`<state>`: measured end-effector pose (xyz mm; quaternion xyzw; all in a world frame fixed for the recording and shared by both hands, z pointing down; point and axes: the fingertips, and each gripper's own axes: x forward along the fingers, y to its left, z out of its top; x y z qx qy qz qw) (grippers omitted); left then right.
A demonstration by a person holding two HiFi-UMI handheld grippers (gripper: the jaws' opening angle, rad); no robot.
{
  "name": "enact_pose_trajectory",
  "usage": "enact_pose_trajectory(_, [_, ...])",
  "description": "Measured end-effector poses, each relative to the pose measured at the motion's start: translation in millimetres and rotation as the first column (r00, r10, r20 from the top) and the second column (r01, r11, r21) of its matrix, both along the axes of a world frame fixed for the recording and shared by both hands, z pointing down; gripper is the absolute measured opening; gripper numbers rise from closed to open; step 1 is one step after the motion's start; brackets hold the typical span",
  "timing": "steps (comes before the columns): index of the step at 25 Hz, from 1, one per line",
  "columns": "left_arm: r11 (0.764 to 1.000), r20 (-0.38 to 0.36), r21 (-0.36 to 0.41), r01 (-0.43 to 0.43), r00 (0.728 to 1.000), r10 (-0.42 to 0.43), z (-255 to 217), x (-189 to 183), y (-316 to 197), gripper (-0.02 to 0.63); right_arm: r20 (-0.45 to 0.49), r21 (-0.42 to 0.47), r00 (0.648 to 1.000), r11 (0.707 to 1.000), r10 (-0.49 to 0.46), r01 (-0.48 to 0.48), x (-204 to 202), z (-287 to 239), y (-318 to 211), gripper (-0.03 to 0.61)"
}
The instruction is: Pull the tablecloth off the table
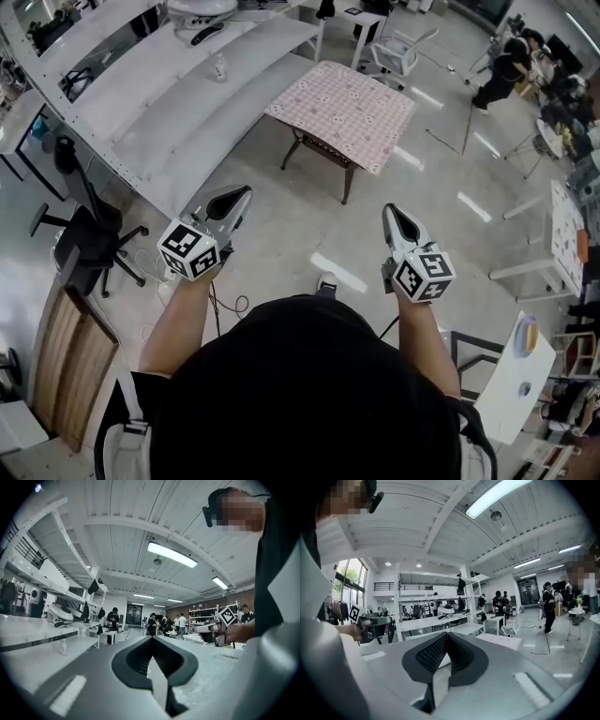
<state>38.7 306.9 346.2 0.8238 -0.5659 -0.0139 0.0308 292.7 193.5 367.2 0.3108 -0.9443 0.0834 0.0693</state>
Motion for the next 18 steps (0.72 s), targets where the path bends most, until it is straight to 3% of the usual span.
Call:
enact_pose_trajectory(6, [1.0,-0.006,-0.02,0.022,1.0,-0.022,8,-9,-11,0.003,-0.012,-0.009,1.0,1.0,-0.018,0.018,-7,9,-13,0.04])
enact_pose_trajectory(9, [1.0,0.003,-0.027,0.017,1.0,-0.017,11,-8,-22,0.016,-0.008,-0.011,1.0,0.999,-0.03,0.03,-10,11,-26,0.074])
enact_pose_trajectory(11, [0.999,0.017,-0.037,0.029,0.999,-0.029,13,-10,-33,0.051,-0.005,-0.013,0.999,0.999,-0.037,0.037,-13,13,-38,0.102])
enact_pose_trajectory(14, [0.995,0.049,-0.077,0.071,0.997,-0.068,24,-22,-52,0.159,-0.009,-0.019,0.999,0.999,-0.038,0.037,-20,19,-59,0.143])
enact_pose_trajectory(18, [0.989,0.054,-0.104,0.1,0.994,-0.095,34,-34,-82,0.198,-0.02,-0.037,0.999,0.999,-0.04,0.04,-25,31,-90,0.169])
